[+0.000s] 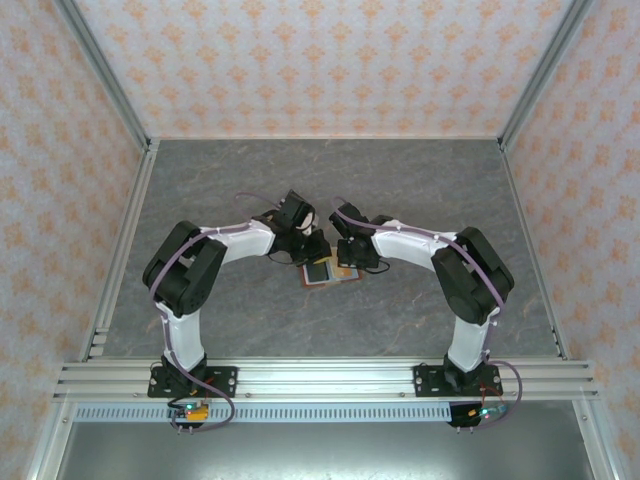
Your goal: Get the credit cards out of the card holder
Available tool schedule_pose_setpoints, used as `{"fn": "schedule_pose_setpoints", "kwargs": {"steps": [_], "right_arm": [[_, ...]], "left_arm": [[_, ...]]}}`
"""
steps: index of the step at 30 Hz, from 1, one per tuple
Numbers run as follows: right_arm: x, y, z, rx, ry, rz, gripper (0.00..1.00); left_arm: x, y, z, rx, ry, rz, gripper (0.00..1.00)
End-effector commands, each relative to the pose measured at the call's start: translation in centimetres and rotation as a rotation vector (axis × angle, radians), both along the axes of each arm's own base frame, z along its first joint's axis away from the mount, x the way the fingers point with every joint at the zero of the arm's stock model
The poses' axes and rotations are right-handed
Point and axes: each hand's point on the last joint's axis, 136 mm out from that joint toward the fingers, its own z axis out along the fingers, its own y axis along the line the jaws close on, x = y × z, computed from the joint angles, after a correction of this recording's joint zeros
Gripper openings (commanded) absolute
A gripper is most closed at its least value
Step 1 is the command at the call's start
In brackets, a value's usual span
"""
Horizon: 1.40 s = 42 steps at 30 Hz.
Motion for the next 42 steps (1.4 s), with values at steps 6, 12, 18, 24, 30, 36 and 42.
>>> {"fn": "schedule_pose_setpoints", "kwargs": {"steps": [6, 12, 18, 24, 30, 36, 42], "right_arm": [[-1.2, -2.0, -2.3, -0.073, 0.062, -0.035, 0.11], [-1.4, -2.2, -2.6, -0.081, 0.072, -0.045, 0.11], [-1.3, -2.3, -2.5, -0.080, 0.071, -0.053, 0.11], [-0.9, -0.8, -0.1, 0.018, 0.035, -0.018, 0.19], [0.4, 1.6, 7.6, 0.286, -0.133, 0.023, 0.38], [0.9, 4.3, 13.3, 0.598, -0.186, 0.071, 0.60], [1.4, 7.5, 16.7, 0.844, -0.167, 0.103, 0.77]], "left_arm": [[-1.5, 1.6, 0.8, 0.067, -0.019, -0.018, 0.08], [-2.1, 2.4, 1.1, 0.100, -0.029, -0.027, 0.07], [-2.7, 3.0, 1.3, 0.125, -0.032, -0.035, 0.03], [-3.3, 4.6, 2.7, 0.176, -0.056, -0.031, 0.00], [-3.4, 6.8, 6.7, 0.142, -0.126, 0.021, 0.00], [-2.9, 8.7, 10.7, 0.027, -0.172, 0.075, 0.00], [-1.9, 9.2, 14.8, -0.127, -0.222, 0.125, 0.00]]}}
